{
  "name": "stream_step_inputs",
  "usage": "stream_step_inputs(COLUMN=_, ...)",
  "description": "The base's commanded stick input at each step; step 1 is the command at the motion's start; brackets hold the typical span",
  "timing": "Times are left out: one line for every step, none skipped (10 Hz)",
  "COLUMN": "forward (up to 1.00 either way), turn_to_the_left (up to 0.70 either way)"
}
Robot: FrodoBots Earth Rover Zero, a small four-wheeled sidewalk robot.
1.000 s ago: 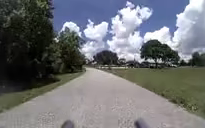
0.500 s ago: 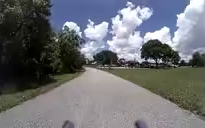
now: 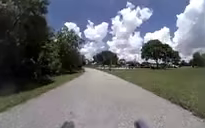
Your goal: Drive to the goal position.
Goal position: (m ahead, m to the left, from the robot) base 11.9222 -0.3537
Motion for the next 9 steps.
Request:
stream_step_inputs(forward=0.5, turn_to_the_left=0.0)
stream_step_inputs(forward=0.5, turn_to_the_left=0.0)
stream_step_inputs(forward=0.5, turn_to_the_left=0.0)
stream_step_inputs(forward=0.5, turn_to_the_left=0.0)
stream_step_inputs(forward=0.5, turn_to_the_left=0.0)
stream_step_inputs(forward=0.5, turn_to_the_left=0.0)
stream_step_inputs(forward=0.5, turn_to_the_left=0.0)
stream_step_inputs(forward=0.5, turn_to_the_left=0.0)
stream_step_inputs(forward=0.5, turn_to_the_left=0.0)
